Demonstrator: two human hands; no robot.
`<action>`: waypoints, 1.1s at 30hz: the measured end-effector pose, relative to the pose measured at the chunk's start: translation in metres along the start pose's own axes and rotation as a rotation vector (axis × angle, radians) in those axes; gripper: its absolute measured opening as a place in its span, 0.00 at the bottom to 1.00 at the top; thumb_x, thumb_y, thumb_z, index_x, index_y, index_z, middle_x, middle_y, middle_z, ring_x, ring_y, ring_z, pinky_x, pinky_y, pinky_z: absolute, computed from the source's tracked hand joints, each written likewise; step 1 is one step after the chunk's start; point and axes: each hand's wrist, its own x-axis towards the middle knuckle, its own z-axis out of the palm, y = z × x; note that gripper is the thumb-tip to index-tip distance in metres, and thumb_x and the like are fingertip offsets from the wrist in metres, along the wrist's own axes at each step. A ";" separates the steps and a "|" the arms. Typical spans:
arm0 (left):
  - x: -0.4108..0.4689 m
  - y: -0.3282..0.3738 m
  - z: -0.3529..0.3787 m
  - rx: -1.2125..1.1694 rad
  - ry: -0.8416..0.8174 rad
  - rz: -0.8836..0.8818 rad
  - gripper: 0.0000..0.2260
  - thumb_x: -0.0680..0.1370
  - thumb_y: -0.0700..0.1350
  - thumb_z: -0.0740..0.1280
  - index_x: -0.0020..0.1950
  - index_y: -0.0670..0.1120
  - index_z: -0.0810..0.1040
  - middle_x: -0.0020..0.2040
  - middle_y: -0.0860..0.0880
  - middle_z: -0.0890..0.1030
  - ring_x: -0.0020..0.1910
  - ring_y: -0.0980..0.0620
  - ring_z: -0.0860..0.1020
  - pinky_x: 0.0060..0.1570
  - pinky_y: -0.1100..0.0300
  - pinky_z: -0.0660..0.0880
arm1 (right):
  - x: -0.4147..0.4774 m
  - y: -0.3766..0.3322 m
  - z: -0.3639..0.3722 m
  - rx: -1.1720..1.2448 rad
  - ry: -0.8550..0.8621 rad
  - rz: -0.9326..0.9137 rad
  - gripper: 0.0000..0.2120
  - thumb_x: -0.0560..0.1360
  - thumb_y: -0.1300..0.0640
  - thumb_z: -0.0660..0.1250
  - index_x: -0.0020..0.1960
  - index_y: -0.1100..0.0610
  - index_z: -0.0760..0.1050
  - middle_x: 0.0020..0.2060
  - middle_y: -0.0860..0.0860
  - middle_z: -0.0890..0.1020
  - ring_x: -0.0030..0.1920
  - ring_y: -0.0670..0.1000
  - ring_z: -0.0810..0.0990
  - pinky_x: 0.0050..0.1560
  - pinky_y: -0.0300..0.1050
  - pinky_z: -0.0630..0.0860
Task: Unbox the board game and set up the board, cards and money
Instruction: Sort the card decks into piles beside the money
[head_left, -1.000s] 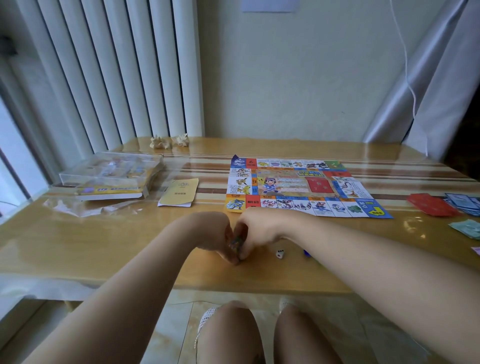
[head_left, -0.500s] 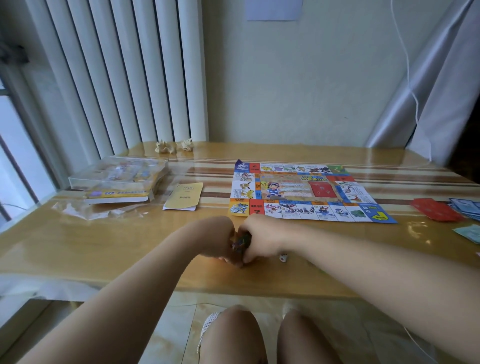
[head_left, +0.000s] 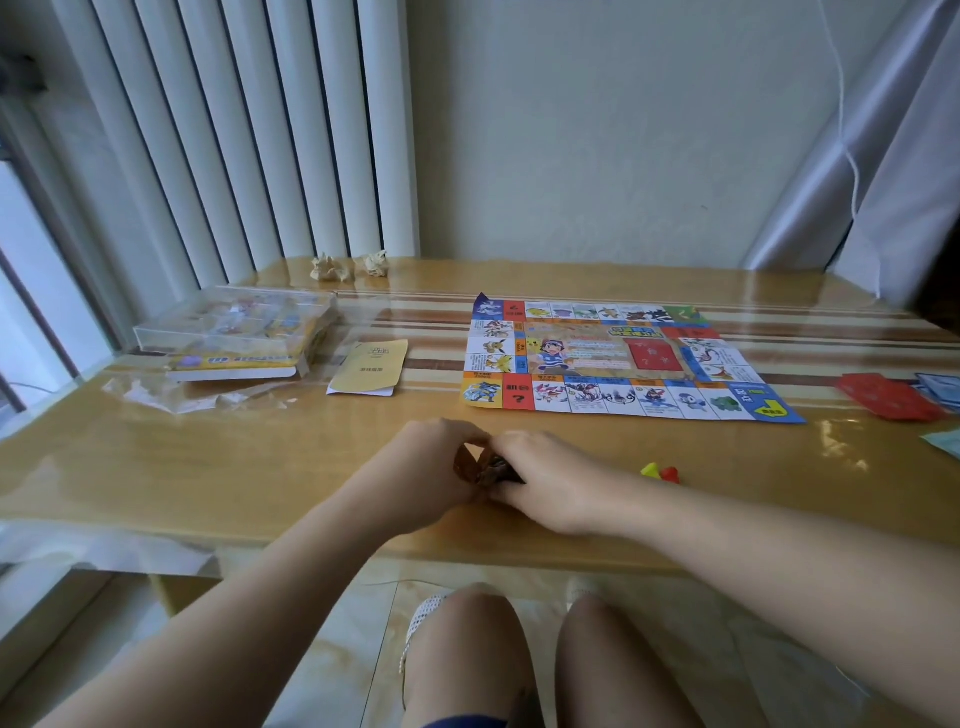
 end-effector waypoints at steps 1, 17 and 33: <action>0.000 -0.001 -0.001 -0.023 -0.011 -0.006 0.21 0.73 0.41 0.70 0.65 0.54 0.75 0.44 0.57 0.79 0.41 0.59 0.77 0.38 0.71 0.70 | 0.000 0.000 0.001 0.014 0.002 0.004 0.08 0.78 0.59 0.63 0.56 0.60 0.74 0.56 0.57 0.77 0.57 0.56 0.74 0.48 0.44 0.68; 0.043 0.059 0.006 -2.082 -0.205 -0.413 0.20 0.82 0.50 0.56 0.58 0.35 0.76 0.54 0.36 0.80 0.46 0.42 0.80 0.46 0.47 0.79 | -0.003 0.011 -0.088 -0.017 -0.016 -0.006 0.10 0.80 0.52 0.59 0.57 0.57 0.70 0.48 0.50 0.77 0.49 0.50 0.75 0.48 0.45 0.71; 0.092 0.125 0.039 -2.282 -0.320 -0.604 0.21 0.82 0.45 0.54 0.46 0.30 0.79 0.43 0.35 0.82 0.37 0.42 0.83 0.41 0.51 0.79 | -0.017 0.093 -0.112 -0.080 0.064 0.019 0.13 0.75 0.47 0.67 0.58 0.45 0.73 0.50 0.35 0.67 0.55 0.38 0.61 0.66 0.48 0.60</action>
